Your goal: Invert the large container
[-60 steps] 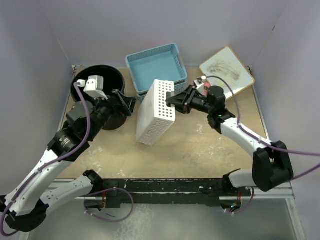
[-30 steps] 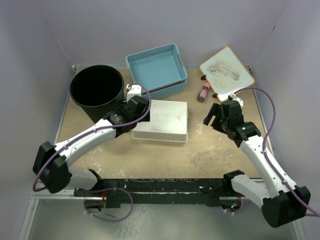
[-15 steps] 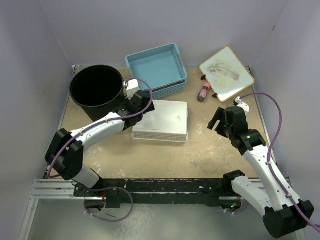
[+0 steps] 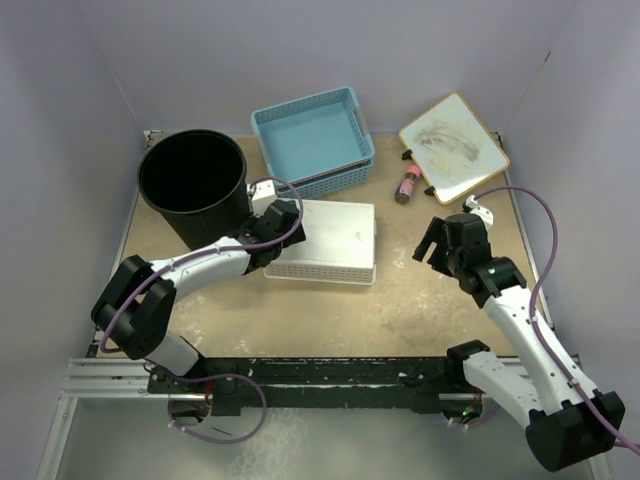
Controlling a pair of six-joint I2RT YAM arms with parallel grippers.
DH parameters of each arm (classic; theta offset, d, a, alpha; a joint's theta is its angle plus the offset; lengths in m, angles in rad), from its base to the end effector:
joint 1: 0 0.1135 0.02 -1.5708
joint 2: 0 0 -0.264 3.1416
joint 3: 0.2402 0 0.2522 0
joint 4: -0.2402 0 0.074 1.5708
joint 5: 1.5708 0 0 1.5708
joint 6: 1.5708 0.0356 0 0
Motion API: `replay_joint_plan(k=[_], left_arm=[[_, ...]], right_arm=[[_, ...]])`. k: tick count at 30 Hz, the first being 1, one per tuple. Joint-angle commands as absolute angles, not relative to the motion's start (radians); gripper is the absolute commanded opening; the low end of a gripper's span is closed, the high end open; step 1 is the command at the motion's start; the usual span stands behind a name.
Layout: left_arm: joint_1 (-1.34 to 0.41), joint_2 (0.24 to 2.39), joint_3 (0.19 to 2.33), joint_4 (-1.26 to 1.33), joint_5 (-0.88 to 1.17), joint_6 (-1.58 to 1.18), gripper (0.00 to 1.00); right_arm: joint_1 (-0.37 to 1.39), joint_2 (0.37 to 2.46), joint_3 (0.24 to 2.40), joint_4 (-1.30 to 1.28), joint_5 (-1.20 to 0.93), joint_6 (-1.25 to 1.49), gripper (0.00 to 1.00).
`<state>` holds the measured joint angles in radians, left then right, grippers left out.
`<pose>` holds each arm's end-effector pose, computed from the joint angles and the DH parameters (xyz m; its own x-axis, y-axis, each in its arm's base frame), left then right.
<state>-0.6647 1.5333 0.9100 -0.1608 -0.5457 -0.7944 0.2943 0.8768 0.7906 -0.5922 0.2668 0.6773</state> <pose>0.2617 -0.1816 0.2093 -0.5593 -0.3365 -0.7576 -0.2298 0.9410 -0.2483 0.1795 0.0446 0.2871 -0.5202 0.4740 -0.7104 0.3114 0.8799 0.3590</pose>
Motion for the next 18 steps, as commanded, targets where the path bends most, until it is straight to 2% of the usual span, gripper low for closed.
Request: replay_joint_plan(k=[1, 8, 11, 15, 18], left_arm=[[-0.691, 1.536, 0.901, -0.082, -0.499, -0.807, 0.85], [-0.796, 1.609, 0.984, -0.047, -0.311, -0.658, 0.85], [-0.854, 1.657, 1.04, -0.035, -0.182, -0.594, 0.85], [-0.882, 1.637, 1.111, 0.029, 0.103, -0.598, 0.85], [-0.888, 1.594, 1.21, -0.078, 0.165, -0.564, 0.85]], right_arm=[[0.297, 0.874, 0.79, -0.566, 0.262, 0.667, 0.83], [0.298, 0.876, 0.802, -0.575, 0.265, 0.664, 0.82], [0.298, 0.883, 0.818, -0.581, 0.273, 0.637, 0.82], [0.297, 0.907, 0.845, -0.582, 0.253, 0.576, 0.82], [0.298, 0.93, 0.867, -0.592, 0.258, 0.561, 0.82]])
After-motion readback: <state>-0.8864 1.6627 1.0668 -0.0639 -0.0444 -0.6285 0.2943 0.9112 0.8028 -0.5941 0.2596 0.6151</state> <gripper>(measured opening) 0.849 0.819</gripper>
